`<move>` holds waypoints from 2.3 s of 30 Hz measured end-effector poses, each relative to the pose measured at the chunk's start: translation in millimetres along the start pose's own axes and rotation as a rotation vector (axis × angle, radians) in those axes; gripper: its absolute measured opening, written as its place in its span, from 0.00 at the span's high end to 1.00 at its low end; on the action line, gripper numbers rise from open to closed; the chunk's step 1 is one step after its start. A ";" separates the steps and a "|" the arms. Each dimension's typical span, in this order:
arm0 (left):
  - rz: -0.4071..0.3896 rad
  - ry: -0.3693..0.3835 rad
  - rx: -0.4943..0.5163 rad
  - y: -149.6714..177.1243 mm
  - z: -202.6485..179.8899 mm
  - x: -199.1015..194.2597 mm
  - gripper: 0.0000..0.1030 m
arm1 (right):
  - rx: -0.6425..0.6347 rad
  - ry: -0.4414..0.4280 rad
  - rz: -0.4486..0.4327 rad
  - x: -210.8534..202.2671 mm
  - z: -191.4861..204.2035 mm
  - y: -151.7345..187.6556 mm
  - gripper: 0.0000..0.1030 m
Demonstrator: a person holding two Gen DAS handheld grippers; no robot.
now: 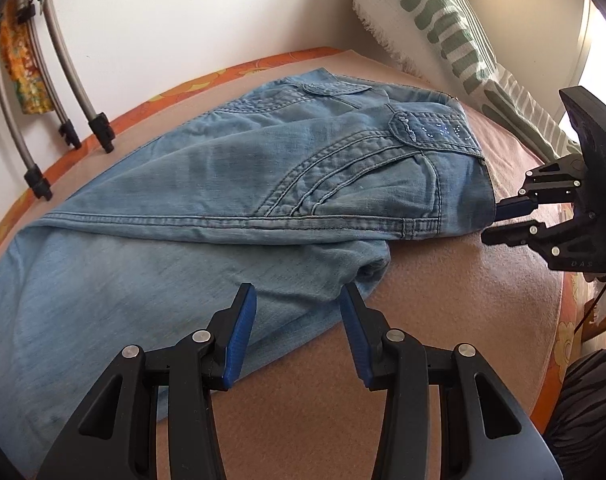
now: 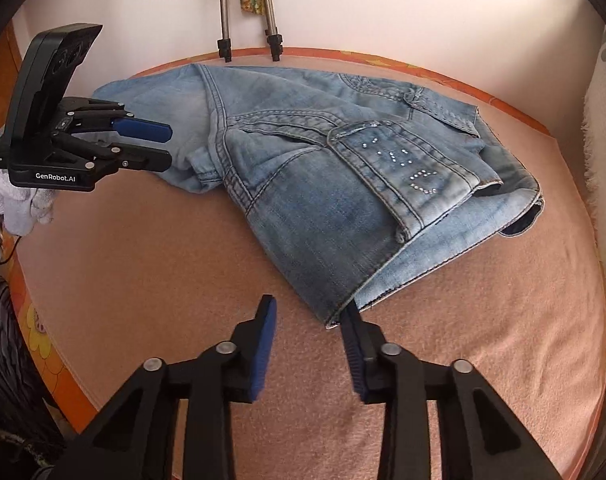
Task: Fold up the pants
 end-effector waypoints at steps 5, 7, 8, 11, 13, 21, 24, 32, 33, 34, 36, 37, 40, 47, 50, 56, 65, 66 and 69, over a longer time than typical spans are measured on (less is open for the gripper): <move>0.009 0.018 0.001 1.5 -0.2 7.3 0.59 | 0.003 0.023 -0.071 -26.2 -6.0 -8.9 1.00; 0.013 0.025 -0.005 3.2 0.8 9.6 0.59 | -0.009 0.034 -0.119 -44.5 -8.6 -18.2 1.00; 0.012 0.028 -0.008 4.0 0.9 10.6 0.59 | -0.010 0.039 -0.145 -53.4 -10.5 -24.4 1.00; 0.008 0.031 -0.007 3.7 0.3 11.6 0.59 | -0.017 0.060 -0.208 -72.7 -17.1 -48.7 1.00; 0.009 0.039 -0.010 3.1 0.7 11.6 0.59 | -0.034 0.093 -0.238 -79.8 -23.3 -67.3 1.00; 0.010 0.066 -0.019 1.0 2.7 13.3 0.59 | -0.004 0.217 -0.266 -56.2 -80.2 -161.5 1.00; 0.006 0.073 -0.024 0.4 2.3 14.4 0.59 | 0.047 0.223 -0.235 -31.1 -110.5 -196.3 1.00; -0.002 0.084 -0.014 0.2 -2.5 15.9 0.59 | 0.121 0.292 -0.065 67.8 -156.5 -224.5 1.00; -0.003 0.085 -0.011 0.1 -3.3 16.4 0.59 | 0.129 0.305 -0.038 78.6 -160.1 -222.8 1.00; -0.004 0.085 -0.010 0.7 -4.0 16.3 0.59 | 0.135 0.314 -0.016 86.7 -162.4 -220.2 1.00; -0.006 0.088 -0.012 0.7 -4.9 16.6 0.59 | 0.148 0.317 0.015 97.8 -167.5 -214.4 1.00; -0.007 0.089 -0.011 0.6 -5.7 17.0 0.59 | 0.153 0.311 0.023 99.9 -168.7 -212.5 1.00; -0.007 0.090 -0.011 0.4 -3.8 16.3 0.59 | 0.197 0.320 -0.006 85.9 -175.1 -208.4 0.89; -0.024 0.118 -0.029 1.4 9.1 0.1 0.59 | 0.483 0.292 -0.172 -13.2 -200.5 -149.9 0.46; -0.047 0.124 -0.025 1.7 8.3 -9.5 0.59 | 0.551 0.259 -0.161 -28.1 -192.6 -110.0 0.32; -0.015 0.091 0.058 7.3 -8.1 -21.1 0.59 | 0.693 0.100 -0.077 -3.7 -170.6 -57.9 0.31; 0.034 0.173 0.008 -3.4 -27.7 -0.8 0.59 | 0.862 -0.068 -0.108 22.4 -170.9 -57.1 0.31; 0.031 0.158 0.004 -5.6 -29.9 0.5 0.59 | 0.876 -0.079 -0.108 23.0 -170.2 -57.5 0.31; -0.019 0.100 0.007 -11.3 -36.2 -6.0 0.59 | 0.894 -0.118 -0.115 20.2 -164.6 -54.6 0.31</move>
Point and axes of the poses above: each gripper's, at about its wrist camera, not at the fingertips, and x roughly the way its jaws point, z to its left, y to its underside, the point moved 1 cm from there along x, roughly the way its jaws point, and after that the axes turned 2 degrees about x, right-handed, at the moved point
